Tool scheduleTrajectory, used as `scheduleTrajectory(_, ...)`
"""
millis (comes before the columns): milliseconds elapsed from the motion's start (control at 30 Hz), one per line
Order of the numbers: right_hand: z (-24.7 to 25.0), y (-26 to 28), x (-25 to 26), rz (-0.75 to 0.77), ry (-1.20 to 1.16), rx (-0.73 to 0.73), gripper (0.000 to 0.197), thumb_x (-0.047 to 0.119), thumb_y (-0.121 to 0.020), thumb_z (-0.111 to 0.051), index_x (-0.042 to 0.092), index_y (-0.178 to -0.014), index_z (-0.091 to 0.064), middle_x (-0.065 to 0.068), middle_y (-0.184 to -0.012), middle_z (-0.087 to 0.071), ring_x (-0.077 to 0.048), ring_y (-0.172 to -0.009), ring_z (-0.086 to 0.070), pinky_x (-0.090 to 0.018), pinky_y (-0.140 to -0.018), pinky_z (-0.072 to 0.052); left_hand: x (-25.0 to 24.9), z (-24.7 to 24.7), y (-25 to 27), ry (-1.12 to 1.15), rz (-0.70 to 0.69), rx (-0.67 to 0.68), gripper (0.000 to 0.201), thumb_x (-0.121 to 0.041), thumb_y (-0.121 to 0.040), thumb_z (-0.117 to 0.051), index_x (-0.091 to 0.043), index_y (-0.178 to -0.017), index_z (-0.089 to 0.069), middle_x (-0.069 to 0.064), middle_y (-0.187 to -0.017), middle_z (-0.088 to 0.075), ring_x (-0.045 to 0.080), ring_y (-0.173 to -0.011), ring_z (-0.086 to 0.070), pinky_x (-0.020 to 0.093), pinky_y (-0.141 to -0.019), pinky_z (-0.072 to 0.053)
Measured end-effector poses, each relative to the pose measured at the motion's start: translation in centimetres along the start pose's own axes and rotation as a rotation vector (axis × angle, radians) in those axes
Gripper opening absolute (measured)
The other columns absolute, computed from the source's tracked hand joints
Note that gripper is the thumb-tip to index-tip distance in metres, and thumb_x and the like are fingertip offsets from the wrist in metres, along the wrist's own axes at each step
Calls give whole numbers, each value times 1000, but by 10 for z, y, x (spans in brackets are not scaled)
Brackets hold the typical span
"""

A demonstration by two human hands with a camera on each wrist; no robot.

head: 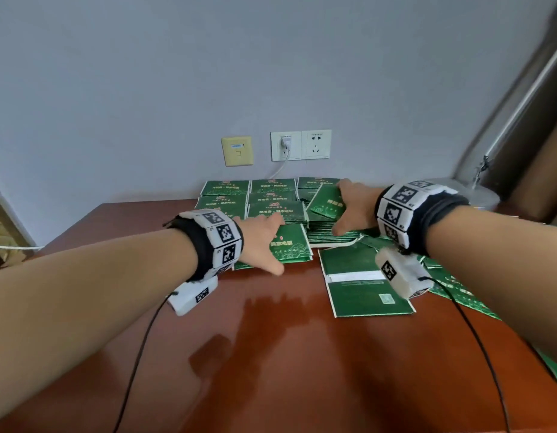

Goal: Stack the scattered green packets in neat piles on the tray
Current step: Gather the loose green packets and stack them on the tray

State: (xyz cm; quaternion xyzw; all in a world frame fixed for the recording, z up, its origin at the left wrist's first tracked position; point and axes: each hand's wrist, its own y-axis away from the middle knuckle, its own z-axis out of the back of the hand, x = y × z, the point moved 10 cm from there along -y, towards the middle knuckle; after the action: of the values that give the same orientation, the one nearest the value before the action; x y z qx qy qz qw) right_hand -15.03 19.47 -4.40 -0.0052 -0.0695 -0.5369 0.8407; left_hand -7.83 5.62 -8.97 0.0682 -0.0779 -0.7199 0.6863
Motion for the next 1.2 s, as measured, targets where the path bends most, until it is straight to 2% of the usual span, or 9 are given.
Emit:
scheduleTrajectory(67, 12, -11, -15, -29, 19, -16, 82, 38, -70, -79, 6, -130, -34, -12, -115, -57, -29, -98, -57, -37, -82, -51, -14, 13, -18, -35, -24, -44, 96, -53, -70, -73, -18, -143, -21, 4, -128, -47, 26, -113, -51, 50, -104, -34)
scheduleTrajectory(300, 36, -60, -52, -132, 23, -52, 80, 35, -71, -80, 3, -125, -31, -13, -105, -58, -30, -89, -60, -34, -66, -46, -64, 46, -81, -124, -103, -153, 89, -51, -71, -73, -16, -140, -30, 6, -124, -48, 27, -113, -48, 45, -95, -40)
scheduleTrajectory(400, 32, -77, -60, -150, 40, -25, 77, 34, -74, -78, 3, -125, -29, -14, -108, -56, -31, -94, -61, -34, -64, -46, -74, 51, -105, -107, -131, -141, 82, -46, -73, -74, -10, -135, -35, 9, -119, -55, 26, -104, -54, 39, -83, -49)
scheduleTrajectory(533, 27, -93, -67, -107, 16, -26, 78, 35, -71, -80, 3, -123, -32, -11, -98, -57, -29, -84, -59, -35, -65, -48, -62, 55, -125, -113, -114, -90, 83, -43, -75, -74, -10, -139, -31, 10, -120, -56, 26, -100, -57, 40, -84, -52)
scheduleTrajectory(633, 19, -99, -67, -59, 16, -1, 82, 37, -68, -82, 5, -126, -32, -10, -100, -59, -28, -87, -60, -38, -73, -53, -29, 65, -130, -87, -56, -76, 83, -36, -79, -73, -10, -144, -28, 11, -127, -54, 24, -103, -56, 35, -86, -49)
scheduleTrajectory(767, 1, -100, -51, 73, -15, 77, 89, 29, -69, -83, 12, -139, -29, -9, -123, -55, -26, -105, -57, -36, -89, -49, 23, 72, -136, -47, 58, -75, 91, -42, -77, -75, -10, -145, -25, 9, -130, -53, 25, -110, -56, 37, -93, -48)
scheduleTrajectory(867, -14, -97, -37, 143, 12, 130, 90, 25, -71, -82, 20, -143, -28, -6, -134, -49, -24, -114, -53, -31, -86, -42, 43, 70, -145, -47, 95, -46, 93, -42, -77, -75, -13, -148, -21, 10, -143, -45, 26, -121, -51, 35, -98, -43)
scheduleTrajectory(1033, -22, -101, -22, 190, 47, 175, 93, 32, -69, -83, 26, -144, -30, -5, -142, -43, -26, -124, -48, -38, -102, -41, 57, 72, -164, -13, 95, -25, 93, -39, -77, -76, -15, -149, -21, 10, -145, -42, 27, -125, -47, 34, -100, -40)
scheduleTrajectory(1200, -25, -100, -19, 190, 99, 169, 98, 41, -64, -84, 33, -145, -29, -6, -138, -43, -28, -123, -47, -43, -103, -40, 69, 64, -176, -32, 94, 14, 95, -44, -74, -77, -21, -148, -23, 8, -145, -44, 27, -123, -49, 36, -102, -40)
